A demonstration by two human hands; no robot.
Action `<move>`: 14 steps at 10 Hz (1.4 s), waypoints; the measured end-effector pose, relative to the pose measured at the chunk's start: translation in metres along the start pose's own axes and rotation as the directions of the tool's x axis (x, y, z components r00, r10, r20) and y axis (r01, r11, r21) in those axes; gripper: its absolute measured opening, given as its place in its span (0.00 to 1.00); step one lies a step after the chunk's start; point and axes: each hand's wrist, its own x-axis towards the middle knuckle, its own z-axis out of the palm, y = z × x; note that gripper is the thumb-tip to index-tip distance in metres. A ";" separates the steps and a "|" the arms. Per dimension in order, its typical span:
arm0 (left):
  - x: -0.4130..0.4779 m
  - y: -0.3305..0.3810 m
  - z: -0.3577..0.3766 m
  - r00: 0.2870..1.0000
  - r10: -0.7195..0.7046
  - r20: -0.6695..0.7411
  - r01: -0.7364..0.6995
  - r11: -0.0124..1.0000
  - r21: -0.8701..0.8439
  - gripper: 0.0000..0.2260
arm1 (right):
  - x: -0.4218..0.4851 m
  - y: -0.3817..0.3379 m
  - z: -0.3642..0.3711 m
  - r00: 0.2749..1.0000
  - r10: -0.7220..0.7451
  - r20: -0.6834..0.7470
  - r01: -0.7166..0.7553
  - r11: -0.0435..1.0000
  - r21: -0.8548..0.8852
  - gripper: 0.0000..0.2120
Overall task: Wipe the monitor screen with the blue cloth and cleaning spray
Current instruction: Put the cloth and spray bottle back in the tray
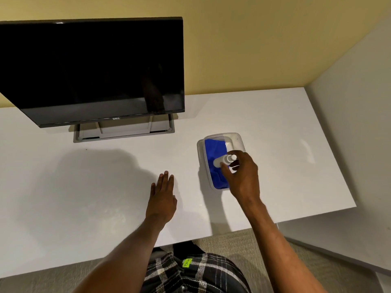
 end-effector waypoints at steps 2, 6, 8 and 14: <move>0.000 0.003 -0.005 1.000 -0.009 0.004 0.009 0.999 -0.040 0.33 | 0.017 0.049 -0.017 0.989 0.121 -0.085 -0.129 0.986 -0.101 0.11; -0.001 0.004 -0.012 1.000 -0.010 0.017 0.011 0.999 -0.046 0.34 | 0.014 0.085 -0.013 0.973 0.230 -0.025 -0.222 0.897 -0.382 0.11; -0.002 0.003 -0.012 1.000 -0.005 0.015 0.006 0.999 -0.047 0.34 | 0.011 0.088 -0.008 0.972 0.234 -0.014 -0.217 0.877 -0.428 0.12; -0.002 0.002 -0.008 1.000 0.002 0.019 -0.001 0.999 -0.044 0.35 | 0.024 0.037 0.028 0.983 -0.165 0.078 0.182 0.909 -0.374 0.18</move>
